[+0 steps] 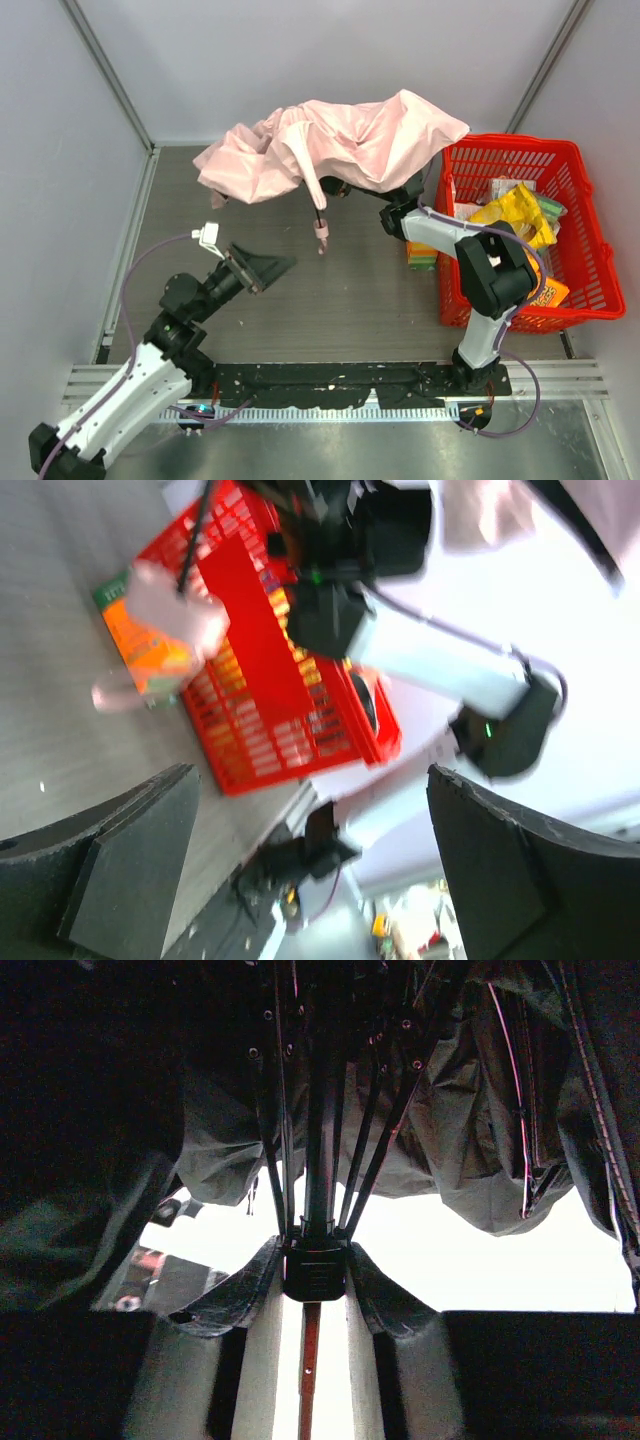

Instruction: Put away the umbrella

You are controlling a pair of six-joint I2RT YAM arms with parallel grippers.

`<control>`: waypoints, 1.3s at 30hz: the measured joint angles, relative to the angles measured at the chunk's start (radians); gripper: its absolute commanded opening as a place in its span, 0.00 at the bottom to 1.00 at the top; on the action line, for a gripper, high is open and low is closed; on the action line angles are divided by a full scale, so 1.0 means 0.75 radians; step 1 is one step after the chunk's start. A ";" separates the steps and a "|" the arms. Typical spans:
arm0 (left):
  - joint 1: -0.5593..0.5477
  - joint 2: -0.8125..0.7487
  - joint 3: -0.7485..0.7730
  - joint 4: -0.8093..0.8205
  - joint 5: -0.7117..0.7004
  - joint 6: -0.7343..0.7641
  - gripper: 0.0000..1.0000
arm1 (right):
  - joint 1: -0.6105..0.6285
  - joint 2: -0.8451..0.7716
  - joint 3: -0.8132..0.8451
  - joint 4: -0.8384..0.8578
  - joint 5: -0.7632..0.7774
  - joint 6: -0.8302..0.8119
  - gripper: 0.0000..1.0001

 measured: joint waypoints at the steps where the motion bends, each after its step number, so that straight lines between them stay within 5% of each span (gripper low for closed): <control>1: 0.001 -0.083 -0.026 -0.060 0.038 0.015 0.95 | -0.030 0.018 0.010 0.018 -0.004 0.000 0.00; 8: -0.002 -0.475 0.083 -0.469 0.234 0.157 1.00 | -0.145 0.049 0.034 0.075 -0.151 -0.084 0.01; 13: -0.003 -0.225 0.840 -0.966 -0.186 0.297 1.00 | -0.133 0.016 -0.007 0.103 -0.321 -0.089 0.00; 18: -0.002 0.083 1.311 -1.028 -0.491 0.432 1.00 | -0.123 -0.028 -0.094 0.117 -0.409 -0.017 0.01; 25: 0.016 0.367 1.295 -0.983 -0.484 0.500 1.00 | -0.099 -0.149 -0.171 0.115 -0.494 0.067 0.00; 34: 0.246 0.517 1.240 -0.836 -0.068 0.486 1.00 | -0.068 -0.299 -0.171 0.158 -0.549 0.194 0.00; 39: 0.325 0.520 1.163 -0.506 0.275 0.379 1.00 | -0.066 -0.301 -0.171 0.158 -0.550 0.212 0.00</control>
